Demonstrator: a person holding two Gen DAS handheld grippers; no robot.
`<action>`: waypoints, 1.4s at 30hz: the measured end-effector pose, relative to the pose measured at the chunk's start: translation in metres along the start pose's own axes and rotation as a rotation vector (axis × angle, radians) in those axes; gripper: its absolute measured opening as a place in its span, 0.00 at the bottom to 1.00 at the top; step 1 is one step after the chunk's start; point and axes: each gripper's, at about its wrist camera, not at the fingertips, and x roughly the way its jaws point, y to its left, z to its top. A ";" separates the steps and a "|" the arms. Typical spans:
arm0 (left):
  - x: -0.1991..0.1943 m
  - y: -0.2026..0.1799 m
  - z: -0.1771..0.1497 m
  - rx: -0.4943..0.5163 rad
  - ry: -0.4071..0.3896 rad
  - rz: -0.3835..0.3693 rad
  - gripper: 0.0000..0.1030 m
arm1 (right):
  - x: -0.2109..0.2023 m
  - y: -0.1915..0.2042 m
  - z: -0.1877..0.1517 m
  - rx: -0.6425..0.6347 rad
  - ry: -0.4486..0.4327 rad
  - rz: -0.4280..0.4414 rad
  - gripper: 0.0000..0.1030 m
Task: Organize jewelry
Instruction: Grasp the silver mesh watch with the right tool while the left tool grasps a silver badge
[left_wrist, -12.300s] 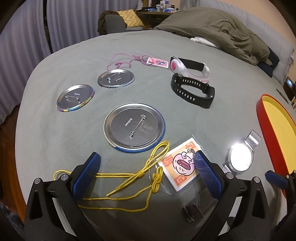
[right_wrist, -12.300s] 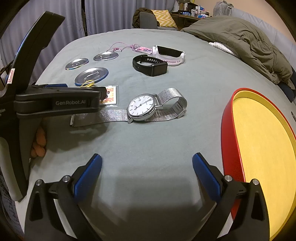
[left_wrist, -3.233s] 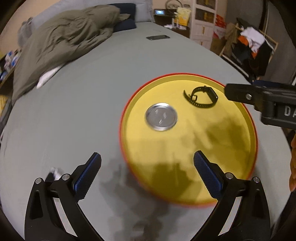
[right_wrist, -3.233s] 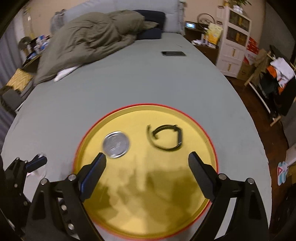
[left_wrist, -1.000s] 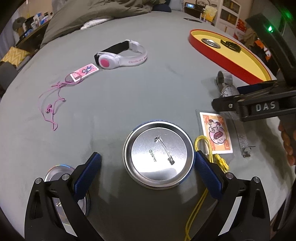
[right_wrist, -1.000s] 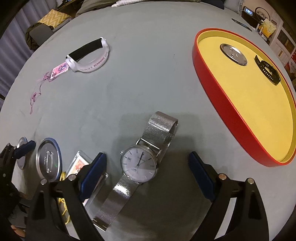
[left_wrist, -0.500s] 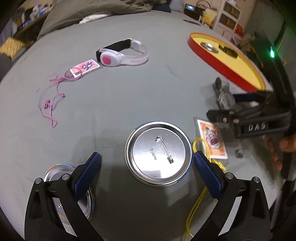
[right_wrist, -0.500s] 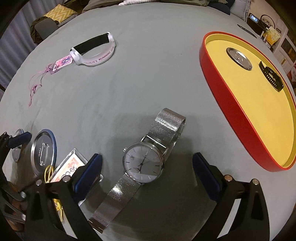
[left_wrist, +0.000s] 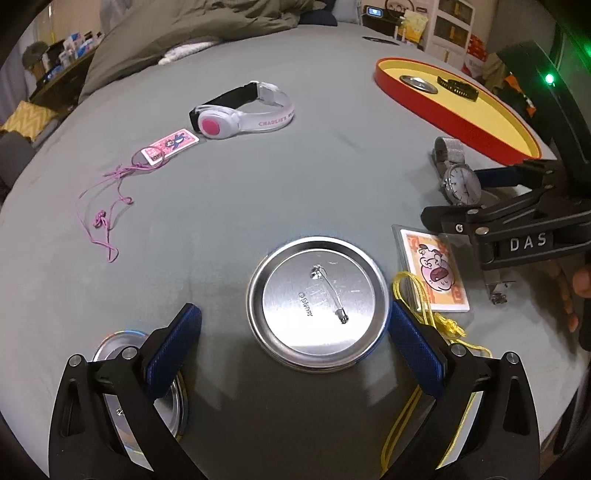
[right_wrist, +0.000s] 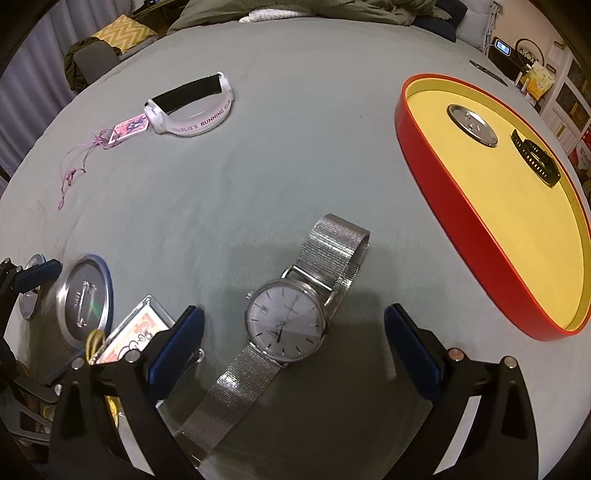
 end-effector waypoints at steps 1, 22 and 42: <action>0.000 -0.001 0.000 0.004 -0.004 0.005 0.95 | 0.000 0.000 0.000 -0.002 -0.001 0.000 0.92; -0.010 0.004 -0.001 -0.014 -0.061 -0.042 0.70 | -0.014 0.009 -0.005 -0.031 -0.065 0.002 0.42; -0.016 0.008 0.000 -0.028 -0.067 -0.067 0.69 | -0.025 -0.002 0.000 -0.018 -0.090 0.036 0.34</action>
